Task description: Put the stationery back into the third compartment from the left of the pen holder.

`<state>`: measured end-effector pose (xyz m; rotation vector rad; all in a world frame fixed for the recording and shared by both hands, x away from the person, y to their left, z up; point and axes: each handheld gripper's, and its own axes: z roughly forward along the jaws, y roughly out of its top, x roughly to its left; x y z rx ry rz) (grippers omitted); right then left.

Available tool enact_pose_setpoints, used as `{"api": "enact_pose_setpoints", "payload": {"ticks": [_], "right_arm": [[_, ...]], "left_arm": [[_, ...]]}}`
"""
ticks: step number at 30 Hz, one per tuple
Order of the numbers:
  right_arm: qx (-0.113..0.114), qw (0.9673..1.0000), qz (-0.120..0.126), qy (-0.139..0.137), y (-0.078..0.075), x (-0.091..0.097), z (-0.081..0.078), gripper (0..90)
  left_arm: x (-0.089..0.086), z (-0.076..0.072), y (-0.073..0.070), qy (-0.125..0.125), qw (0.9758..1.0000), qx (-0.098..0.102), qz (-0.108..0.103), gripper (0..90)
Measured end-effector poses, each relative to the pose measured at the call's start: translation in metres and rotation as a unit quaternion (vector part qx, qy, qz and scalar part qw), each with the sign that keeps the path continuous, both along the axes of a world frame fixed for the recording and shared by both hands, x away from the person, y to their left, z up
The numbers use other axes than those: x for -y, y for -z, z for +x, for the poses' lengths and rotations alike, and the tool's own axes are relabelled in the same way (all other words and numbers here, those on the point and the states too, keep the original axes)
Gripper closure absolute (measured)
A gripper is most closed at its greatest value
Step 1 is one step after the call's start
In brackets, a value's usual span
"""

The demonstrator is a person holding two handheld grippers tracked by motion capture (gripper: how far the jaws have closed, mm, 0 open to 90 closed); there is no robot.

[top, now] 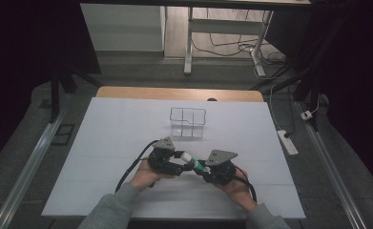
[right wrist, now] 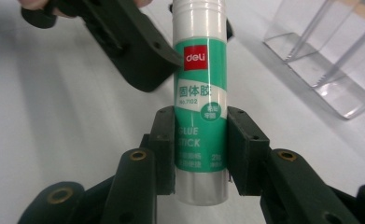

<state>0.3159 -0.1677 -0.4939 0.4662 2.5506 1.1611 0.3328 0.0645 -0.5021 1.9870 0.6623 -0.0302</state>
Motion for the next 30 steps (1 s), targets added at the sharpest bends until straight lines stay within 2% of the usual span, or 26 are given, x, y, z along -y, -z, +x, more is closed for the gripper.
{"api": "enact_pose_setpoints", "payload": {"ticks": [6, 10, 13, 22, 26, 30], "right_arm": [[-0.001, 1.0000, -0.003, -0.002, 0.002, -0.002, -0.001, 65.6], [0.000, 0.9998, -0.019, -0.008, 0.004, -0.004, -0.001, 65.6], [0.005, 0.9996, -0.026, -0.010, 0.005, -0.006, -0.003, 65.5], [-0.005, 0.9999, -0.003, -0.014, 0.004, -0.004, -0.002, 64.0], [-0.022, 0.9995, 0.024, -0.005, 0.002, 0.002, 0.002, 56.8], [-0.030, 0.9987, 0.038, 0.013, -0.002, 0.013, 0.004, 49.8]], "left_arm": [[-0.001, 0.002, -0.001, 0.000, 0.9999, -0.004, -0.016, 50.7], [0.000, 0.000, -0.004, 0.010, 0.9992, -0.006, -0.038, 61.1], [0.001, -0.002, -0.006, 0.016, 0.9993, -0.001, -0.032, 63.4], [-0.001, -0.002, -0.010, 0.015, 0.9991, -0.003, -0.039, 64.3], [-0.009, 0.000, -0.015, -0.005, 0.9992, 0.002, -0.040, 64.4], [-0.022, 0.004, -0.022, -0.029, 0.9985, 0.010, -0.046, 64.4]]}}
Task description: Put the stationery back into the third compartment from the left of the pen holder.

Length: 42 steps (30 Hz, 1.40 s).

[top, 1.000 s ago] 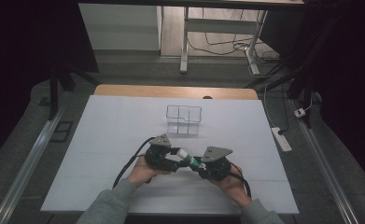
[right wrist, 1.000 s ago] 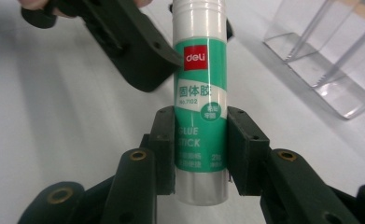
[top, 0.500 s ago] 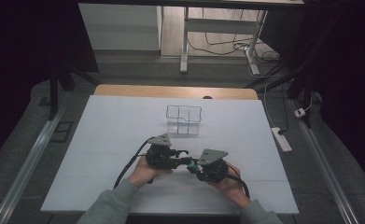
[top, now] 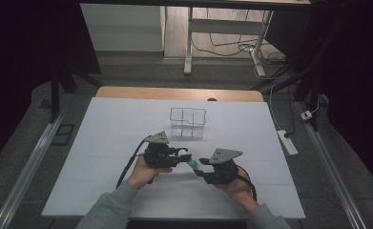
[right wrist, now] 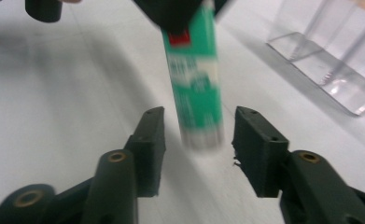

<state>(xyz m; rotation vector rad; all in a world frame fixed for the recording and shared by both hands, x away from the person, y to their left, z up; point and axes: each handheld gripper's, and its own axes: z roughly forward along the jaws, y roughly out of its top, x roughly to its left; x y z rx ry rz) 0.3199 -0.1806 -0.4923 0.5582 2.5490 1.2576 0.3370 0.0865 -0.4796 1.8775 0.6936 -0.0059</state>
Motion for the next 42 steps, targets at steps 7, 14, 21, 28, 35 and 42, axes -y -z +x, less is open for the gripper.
{"api": "enact_pose_setpoints", "payload": {"ticks": [7, 14, 21, 28, 35, 42], "right_arm": [[-0.008, 0.9990, 0.007, 0.042, -0.002, 0.029, 0.001, 44.3], [-0.038, 0.9959, 0.004, 0.082, 0.001, 0.060, 0.002, 42.7], [-0.045, 0.9941, 0.002, 0.099, 0.002, 0.074, 0.003, 41.8], [-0.047, 0.9936, -0.001, 0.103, 0.003, 0.079, 0.004, 40.6], [-0.048, 0.9937, -0.004, 0.101, 0.003, 0.080, 0.004, 40.2], [-0.049, 0.9937, -0.005, 0.101, 0.003, 0.081, 0.004, 39.8]], "left_arm": [[-0.012, 0.014, -0.023, -0.030, 0.9993, 0.015, -0.017, 64.4], [-0.005, 0.046, -0.047, -0.048, 0.9984, 0.027, -0.014, 64.3], [0.008, 0.074, -0.063, -0.063, 0.9972, 0.039, 0.002, 64.3], [0.022, 0.104, -0.077, -0.082, 0.9951, 0.050, 0.020, 64.2], [0.035, 0.127, -0.070, -0.092, 0.9932, 0.039, 0.060, 64.0], [0.043, 0.137, -0.054, -0.081, 0.9941, 0.016, 0.070, 52.4]]}}
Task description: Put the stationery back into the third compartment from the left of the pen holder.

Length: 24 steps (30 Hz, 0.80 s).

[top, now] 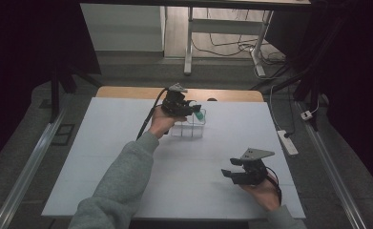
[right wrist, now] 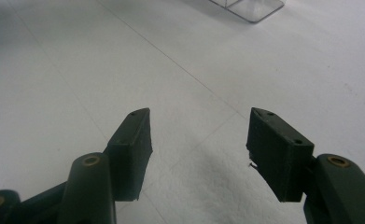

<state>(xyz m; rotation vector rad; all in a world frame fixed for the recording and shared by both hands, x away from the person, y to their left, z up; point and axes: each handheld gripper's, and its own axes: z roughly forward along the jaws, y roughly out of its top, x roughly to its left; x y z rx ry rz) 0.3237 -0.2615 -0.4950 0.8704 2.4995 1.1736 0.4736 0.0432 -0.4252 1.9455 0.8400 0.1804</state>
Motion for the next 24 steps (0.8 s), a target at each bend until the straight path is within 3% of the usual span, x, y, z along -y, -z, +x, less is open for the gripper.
{"api": "enact_pose_setpoints", "payload": {"ticks": [1, 4, 10, 14, 22, 24], "right_arm": [[-0.001, 1.0000, 0.000, 0.001, 0.000, 0.000, 0.000, 39.7], [-0.001, 1.0000, -0.001, 0.001, 0.001, 0.001, 0.001, 39.6], [0.001, 1.0000, -0.001, 0.007, 0.001, 0.005, 0.001, 39.5], [0.003, 0.9999, 0.001, 0.011, 0.000, 0.008, 0.000, 39.0], [-0.001, 0.9999, 0.003, 0.015, 0.001, 0.011, 0.001, 38.0], [-0.001, 0.9999, 0.003, 0.015, 0.001, 0.011, 0.001, 37.9]], "left_arm": [[0.000, -0.001, 0.000, -0.004, 1.0000, 0.001, 0.005, 42.5], [-0.007, -0.011, -0.003, -0.001, 0.9999, 0.014, 0.006, 35.0], [-0.036, -0.047, 0.003, 0.001, 0.9989, 0.033, 0.034, 34.6], [-0.064, -0.078, 0.014, -0.003, 0.9978, 0.033, 0.057, 34.8], [-0.115, -0.131, 0.037, -0.032, 0.9958, 0.029, 0.080, 35.6], [-0.125, -0.142, 0.044, -0.034, 0.9962, 0.024, 0.077, 35.6]]}}
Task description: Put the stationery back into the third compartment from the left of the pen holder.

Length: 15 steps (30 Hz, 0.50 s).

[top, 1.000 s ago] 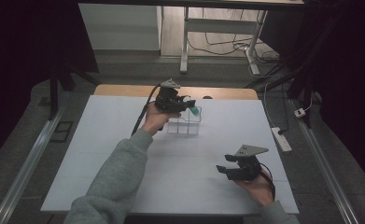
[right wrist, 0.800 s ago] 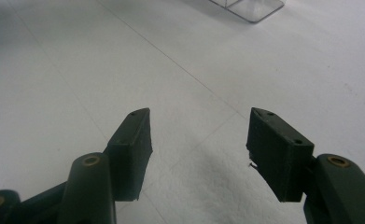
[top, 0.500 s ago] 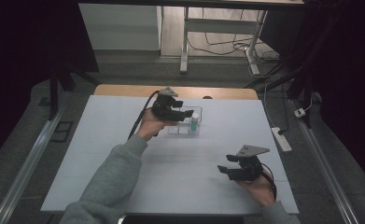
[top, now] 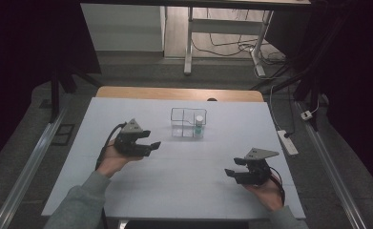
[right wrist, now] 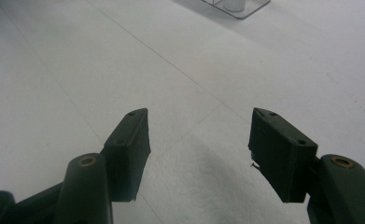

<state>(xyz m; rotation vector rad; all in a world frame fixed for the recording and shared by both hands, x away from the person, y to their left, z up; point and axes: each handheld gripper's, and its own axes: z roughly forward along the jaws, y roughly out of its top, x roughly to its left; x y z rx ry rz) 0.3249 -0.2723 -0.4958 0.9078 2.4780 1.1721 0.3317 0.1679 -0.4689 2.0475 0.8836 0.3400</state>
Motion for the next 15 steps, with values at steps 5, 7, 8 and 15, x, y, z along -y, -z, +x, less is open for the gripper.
{"api": "enact_pose_setpoints", "payload": {"ticks": [5, 7, 8, 15], "right_arm": [[0.000, 1.0000, -0.001, 0.000, 0.000, 0.000, 0.000, 37.6], [0.000, 1.0000, -0.002, 0.000, 0.000, 0.000, 0.000, 37.6], [0.001, 1.0000, -0.002, -0.001, 0.000, 0.000, 0.000, 37.5], [0.005, 1.0000, -0.002, -0.002, 0.000, 0.000, 0.001, 37.6]], "left_arm": [[-0.021, -0.024, 0.017, -0.014, 0.9999, -0.005, 0.001, 35.6], [-0.029, -0.032, 0.023, -0.018, 0.9998, -0.007, 0.005, 35.6], [-0.033, -0.035, 0.026, -0.021, 0.9997, -0.008, 0.008, 35.6], [-0.048, -0.048, 0.035, -0.028, 0.9995, -0.013, 0.001, 35.5]]}}
